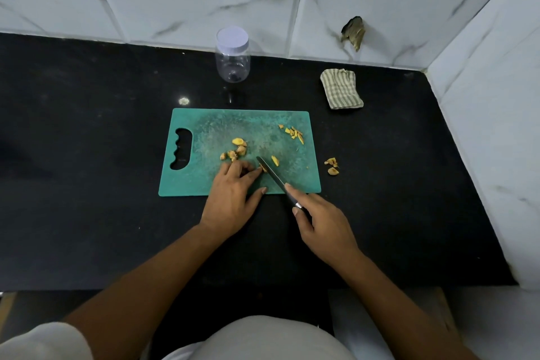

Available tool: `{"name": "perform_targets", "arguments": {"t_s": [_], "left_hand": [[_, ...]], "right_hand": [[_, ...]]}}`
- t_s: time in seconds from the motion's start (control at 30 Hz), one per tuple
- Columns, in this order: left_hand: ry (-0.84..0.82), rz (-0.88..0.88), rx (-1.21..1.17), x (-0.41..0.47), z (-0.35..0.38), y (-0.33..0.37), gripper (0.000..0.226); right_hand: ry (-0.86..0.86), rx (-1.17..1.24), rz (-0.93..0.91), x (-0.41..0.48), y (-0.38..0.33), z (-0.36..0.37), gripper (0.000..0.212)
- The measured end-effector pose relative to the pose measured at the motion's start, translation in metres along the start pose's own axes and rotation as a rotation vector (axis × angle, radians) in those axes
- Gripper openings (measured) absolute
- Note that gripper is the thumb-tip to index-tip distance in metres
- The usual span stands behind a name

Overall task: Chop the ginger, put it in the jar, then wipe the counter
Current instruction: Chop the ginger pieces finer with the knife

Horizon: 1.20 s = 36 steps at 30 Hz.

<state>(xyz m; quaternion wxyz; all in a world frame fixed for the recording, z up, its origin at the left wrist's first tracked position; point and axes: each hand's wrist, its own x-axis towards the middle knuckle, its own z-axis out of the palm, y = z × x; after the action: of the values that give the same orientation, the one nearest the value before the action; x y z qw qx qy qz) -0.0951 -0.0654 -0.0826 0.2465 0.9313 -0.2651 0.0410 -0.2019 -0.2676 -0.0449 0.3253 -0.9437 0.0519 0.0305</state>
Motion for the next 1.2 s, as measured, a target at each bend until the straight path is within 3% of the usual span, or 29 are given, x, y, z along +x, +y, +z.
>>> {"name": "perform_targets", "arguments": {"t_s": [0.4,0.53,0.73,0.93,1.2], "left_hand": [[-0.022,0.013,0.085,0.012,-0.004,0.004,0.047],[-0.053,-0.039,0.037,0.018,-0.006,0.004,0.064],[-0.011,-0.145,-0.201,0.006,-0.009,-0.001,0.063],[-0.016,-0.141,-0.182,0.008,-0.006,-0.003,0.058],[-0.043,-0.137,-0.162,0.011,-0.009,-0.004,0.057]], "right_hand": [[0.095,0.13,0.052,0.001,0.007,0.002,0.054],[0.079,0.115,0.039,0.0,0.012,-0.003,0.056],[-0.053,-0.112,-0.092,-0.005,0.016,-0.009,0.054],[-0.064,-0.286,-0.161,0.009,0.019,-0.013,0.055],[0.016,-0.355,-0.096,0.04,0.033,-0.031,0.055]]}}
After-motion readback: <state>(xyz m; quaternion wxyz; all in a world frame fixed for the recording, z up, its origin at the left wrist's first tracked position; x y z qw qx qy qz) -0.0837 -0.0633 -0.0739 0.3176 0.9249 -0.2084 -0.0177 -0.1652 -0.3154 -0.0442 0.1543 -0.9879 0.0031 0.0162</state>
